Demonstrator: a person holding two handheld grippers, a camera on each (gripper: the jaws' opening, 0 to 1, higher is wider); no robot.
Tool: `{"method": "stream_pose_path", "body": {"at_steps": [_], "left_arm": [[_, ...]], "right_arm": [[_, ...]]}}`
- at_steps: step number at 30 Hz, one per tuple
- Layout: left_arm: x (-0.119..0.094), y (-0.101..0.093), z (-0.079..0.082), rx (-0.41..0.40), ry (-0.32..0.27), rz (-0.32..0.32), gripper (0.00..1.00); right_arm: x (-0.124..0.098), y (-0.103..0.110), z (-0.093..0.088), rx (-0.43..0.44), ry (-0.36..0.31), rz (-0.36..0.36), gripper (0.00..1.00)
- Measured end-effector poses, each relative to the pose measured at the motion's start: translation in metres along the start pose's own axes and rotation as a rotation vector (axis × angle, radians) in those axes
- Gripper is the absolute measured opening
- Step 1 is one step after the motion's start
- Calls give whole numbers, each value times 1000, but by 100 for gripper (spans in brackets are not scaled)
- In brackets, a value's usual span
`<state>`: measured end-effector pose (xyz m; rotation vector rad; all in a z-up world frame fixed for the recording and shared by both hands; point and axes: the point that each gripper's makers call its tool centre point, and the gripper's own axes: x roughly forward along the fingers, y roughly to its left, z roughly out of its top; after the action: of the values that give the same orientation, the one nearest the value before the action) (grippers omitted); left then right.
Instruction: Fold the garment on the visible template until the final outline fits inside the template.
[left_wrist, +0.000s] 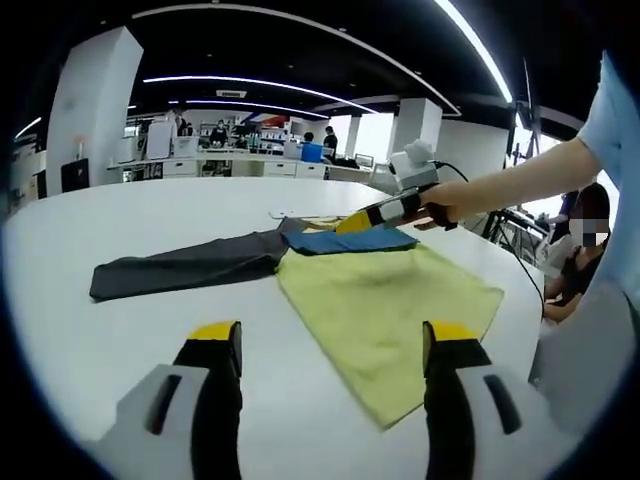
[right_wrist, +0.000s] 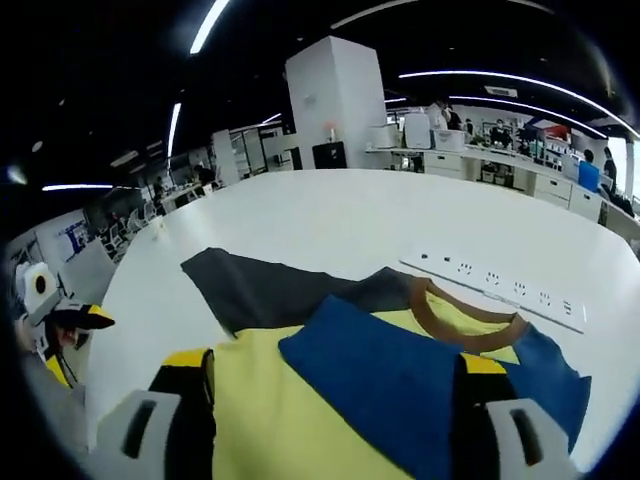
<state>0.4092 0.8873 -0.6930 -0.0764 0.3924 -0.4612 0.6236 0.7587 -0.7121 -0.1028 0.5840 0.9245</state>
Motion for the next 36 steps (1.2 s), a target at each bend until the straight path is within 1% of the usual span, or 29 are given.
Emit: {"method": "stream_pose_path", "body": {"at_steps": [2,4,5,7,12,17,28,31,33,35,36], "left_arm": [[1,-1,-1,-3,5,-6,71],[1,-2,-2,-7,4,-9,71],[1,-2,-2,-9,4,-10,71],[1,-1,-2,-14,5,-9,70],[1,-1,-1,-34,-2,-8,70],[1,1,-3,-49,-1,-4,70],[2,3,-9,-92,7,-8,70],[1,6,-6,-117,-8,-14,69],[2,13,-5,-124,-6,0,68],[3,19,-1,-118,-6,9,68],[4,22,4,-116,-10,9,68]], "right_arm": [[-10,-3,-7,6,1,-7,100],[-20,-9,-11,-2,-4,-21,100],[-26,-13,-14,10,-7,-30,100],[-35,-17,-14,28,-27,-31,100],[-57,-32,-23,30,-22,-64,100],[-76,-45,-27,61,-48,-94,100],[-107,-52,-42,97,-81,-122,100],[-116,-52,-48,107,-91,-127,100],[-124,-51,-51,106,-97,-129,100],[-131,-51,-54,113,-104,-132,100],[-136,-50,-56,113,-108,-134,100]]}}
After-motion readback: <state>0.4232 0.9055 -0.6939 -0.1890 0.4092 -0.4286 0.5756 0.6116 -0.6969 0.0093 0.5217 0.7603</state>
